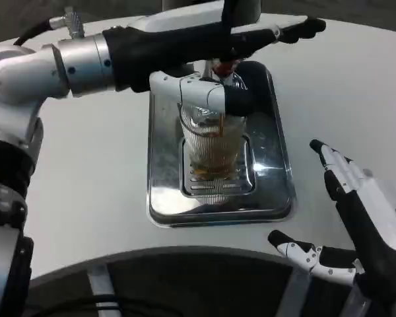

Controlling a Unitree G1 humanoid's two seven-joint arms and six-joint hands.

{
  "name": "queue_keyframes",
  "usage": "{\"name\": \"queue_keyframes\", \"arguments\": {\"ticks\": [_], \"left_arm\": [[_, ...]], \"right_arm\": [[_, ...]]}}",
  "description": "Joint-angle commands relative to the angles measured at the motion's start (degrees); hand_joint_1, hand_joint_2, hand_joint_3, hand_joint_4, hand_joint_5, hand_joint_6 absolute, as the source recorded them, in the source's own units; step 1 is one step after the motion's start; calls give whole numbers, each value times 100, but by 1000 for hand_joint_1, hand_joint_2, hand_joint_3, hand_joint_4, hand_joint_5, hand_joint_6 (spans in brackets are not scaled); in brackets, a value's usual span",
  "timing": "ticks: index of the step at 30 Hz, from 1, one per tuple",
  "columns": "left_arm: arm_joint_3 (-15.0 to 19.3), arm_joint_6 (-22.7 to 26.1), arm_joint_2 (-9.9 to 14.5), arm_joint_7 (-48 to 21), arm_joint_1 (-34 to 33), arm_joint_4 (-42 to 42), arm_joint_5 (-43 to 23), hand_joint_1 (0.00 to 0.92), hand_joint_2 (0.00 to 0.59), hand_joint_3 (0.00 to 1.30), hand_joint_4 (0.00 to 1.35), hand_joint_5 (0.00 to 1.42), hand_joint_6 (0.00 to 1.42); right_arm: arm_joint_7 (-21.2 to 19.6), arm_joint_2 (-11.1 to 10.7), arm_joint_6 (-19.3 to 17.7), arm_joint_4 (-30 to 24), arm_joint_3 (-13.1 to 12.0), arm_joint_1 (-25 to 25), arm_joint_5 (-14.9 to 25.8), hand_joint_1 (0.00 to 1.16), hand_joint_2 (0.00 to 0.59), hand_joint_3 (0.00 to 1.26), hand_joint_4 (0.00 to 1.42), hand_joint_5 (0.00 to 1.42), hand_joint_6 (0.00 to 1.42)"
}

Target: Grasp the cup under the faucet to collect the drink, then remove the cup.

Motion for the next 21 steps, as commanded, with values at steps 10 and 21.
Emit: {"name": "queue_keyframes", "arguments": {"ticks": [10, 21], "left_arm": [[-186, 160, 186, -119, 374, 94, 302, 0, 80, 0, 0, 25, 0], [-184, 184, 201, -113, 450, 14, 263, 0, 81, 0, 0, 26, 0]], "right_arm": [[-1210, -221, 109, 1668, 166, -1110, 980, 580, 217, 0, 0, 0, 0], [-1759, -358, 215, 2495, 389, -1797, 1355, 611, 199, 0, 0, 0, 0]]}}
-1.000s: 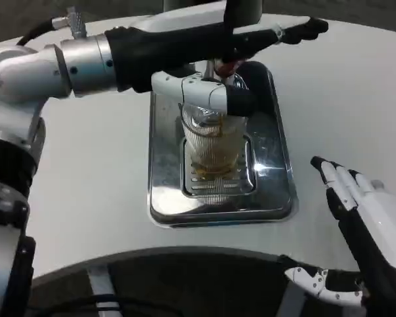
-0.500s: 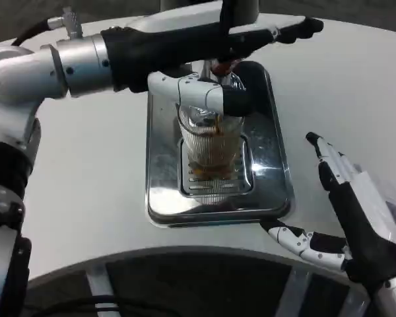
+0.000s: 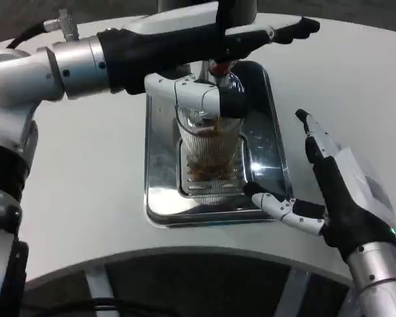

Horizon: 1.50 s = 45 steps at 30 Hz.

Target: Grasp the cup under the faucet to collect the drink, then remove the cup.

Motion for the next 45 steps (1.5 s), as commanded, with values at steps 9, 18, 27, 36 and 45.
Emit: {"name": "queue_keyframes", "arguments": {"ticks": [9, 18, 27, 36, 45], "left_arm": [[-147, 170, 104, -163, 359, 116, 293, 0, 81, 0, 0, 26, 0], [-135, 170, 105, -159, 379, 86, 270, 0, 81, 0, 0, 26, 0], [-113, 182, 118, -158, 389, 57, 245, 0, 81, 0, 0, 31, 0], [-92, 188, 131, -136, 428, 41, 234, 0, 82, 1, 0, 37, 0], [-68, 195, 134, -106, 434, 41, 248, 0, 82, 5, 0, 38, 0]], "right_arm": [[-386, -175, 103, 696, 278, -569, 359, 623, 199, 0, 0, 0, 0], [-565, -219, 78, 1197, 409, -1037, 567, 626, 199, 0, 0, 0, 0], [-717, -301, 15, 1611, 458, -1412, 795, 627, 199, 0, 0, 0, 0], [-823, -342, -20, 1894, 565, -1706, 957, 627, 199, 0, 0, 0, 0], [-690, -408, 6, 2080, 695, -1877, 1135, 617, 200, 0, 0, 0, 0]]}}
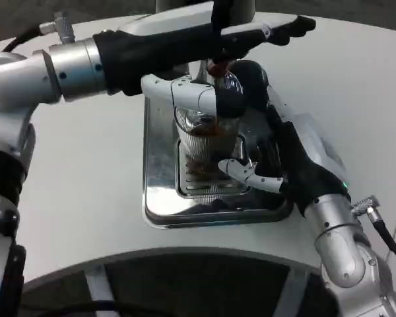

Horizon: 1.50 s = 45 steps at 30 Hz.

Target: Grasp the cup under the faucet to collect the drink, then remove the cup.

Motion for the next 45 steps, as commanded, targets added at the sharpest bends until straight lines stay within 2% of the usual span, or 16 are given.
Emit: {"name": "queue_keyframes", "arguments": {"ticks": [1, 14, 36, 40, 45], "left_arm": [[-137, 176, 96, -158, 334, 140, 284, 0, 82, 5, 0, 38, 0], [-133, 193, 96, -107, 344, 125, 296, 0, 82, 6, 0, 38, 0], [-103, 241, 122, -59, 341, 125, 273, 0, 82, 16, 0, 38, 0], [-63, 303, 98, -61, 344, 127, 221, 0, 83, 16, 0, 40, 0], [167, 749, -23, -173, 326, 107, -112, 0, 87, 18, 0, 56, 0]], "right_arm": [[68, -40, -55, 73, 78, -71, 111, 595, 197, 0, 0, 0, 0], [248, -82, -28, 336, 127, -313, 351, 511, 172, 0, 0, 0, 0], [227, -11, -47, 763, 226, -645, 505, 492, 158, 0, 0, 0, 0], [201, 1, -53, 792, 234, -662, 503, 491, 158, 0, 0, 0, 0], [169, 22, -51, 799, 236, -700, 499, 491, 158, 0, 0, 0, 0]]}}
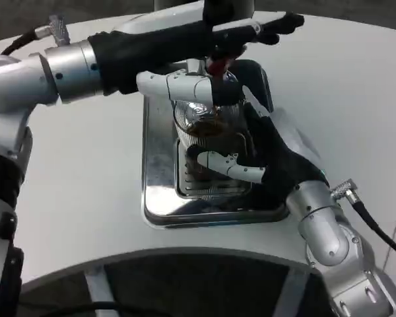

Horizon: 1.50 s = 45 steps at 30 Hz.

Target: Grasp the cup under the faucet to collect the drink, then remove the cup.

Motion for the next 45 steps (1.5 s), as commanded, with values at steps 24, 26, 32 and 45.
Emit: {"name": "queue_keyframes", "arguments": {"ticks": [24, 26, 32, 45], "left_arm": [[532, 1188, -117, -331, 279, -131, -366, 0, 92, 36, 0, 103, 0], [587, 1270, -114, -308, 291, -132, -396, 0, 92, 40, 1, 107, 2], [840, 1705, -72, -224, 369, -147, -560, 0, 93, 73, 46, 142, 39], [1276, 2622, 54, -166, 691, -611, -905, 0, 92, 115, 81, 183, 66]], "right_arm": [[-276, 195, -59, -177, 73, 64, -1, 594, 194, 0, 0, 0, 1], [-310, 222, -70, -220, 77, 90, -11, 632, 196, 0, 0, 0, 25], [-405, 324, -37, -240, 114, 102, -52, 697, 193, 18, 23, 8, 64], [-619, 432, 94, -116, 221, 81, -191, 752, 186, 273, 345, 285, 152]]}}
